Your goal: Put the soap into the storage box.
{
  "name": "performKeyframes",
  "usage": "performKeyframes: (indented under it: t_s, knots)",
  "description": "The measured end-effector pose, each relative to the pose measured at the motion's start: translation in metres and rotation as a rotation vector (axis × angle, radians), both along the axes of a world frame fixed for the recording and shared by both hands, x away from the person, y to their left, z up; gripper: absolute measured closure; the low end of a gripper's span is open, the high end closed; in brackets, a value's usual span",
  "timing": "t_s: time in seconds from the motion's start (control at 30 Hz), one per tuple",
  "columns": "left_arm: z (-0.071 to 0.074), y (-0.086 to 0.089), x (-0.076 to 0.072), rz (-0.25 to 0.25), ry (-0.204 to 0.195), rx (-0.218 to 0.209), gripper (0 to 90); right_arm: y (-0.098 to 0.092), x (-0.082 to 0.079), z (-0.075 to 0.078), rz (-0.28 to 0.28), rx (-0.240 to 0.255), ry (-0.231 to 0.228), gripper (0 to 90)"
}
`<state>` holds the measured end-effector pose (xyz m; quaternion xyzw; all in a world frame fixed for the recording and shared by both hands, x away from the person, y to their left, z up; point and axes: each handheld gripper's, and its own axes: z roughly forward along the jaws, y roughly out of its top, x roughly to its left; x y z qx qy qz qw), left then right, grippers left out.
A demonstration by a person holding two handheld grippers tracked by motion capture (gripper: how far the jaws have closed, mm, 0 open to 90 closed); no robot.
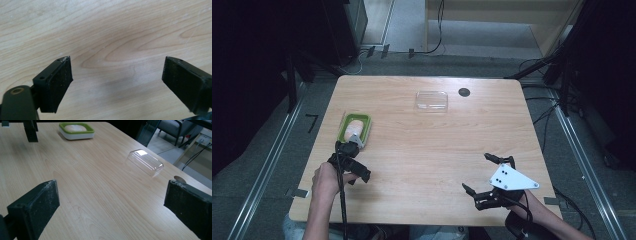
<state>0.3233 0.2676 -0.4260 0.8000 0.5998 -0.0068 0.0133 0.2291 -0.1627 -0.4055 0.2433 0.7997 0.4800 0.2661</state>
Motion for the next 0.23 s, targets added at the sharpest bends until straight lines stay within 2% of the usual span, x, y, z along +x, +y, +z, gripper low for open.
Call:
performKeyframes:
  t_s: [0.03,0.23]
  knots:
    - [0.0012,0.0009,-0.0009,0.0,-0.002,-0.012,8.8,-0.0001,-0.0001,0.0001,-0.001,0.0,-0.001,0.0]
    - [0.0049,0.0029,-0.0021,0.001,-0.039,-0.013,8.3,-0.0011,0.0005,-0.0006,-0.003,0.002,-0.003,0.0]
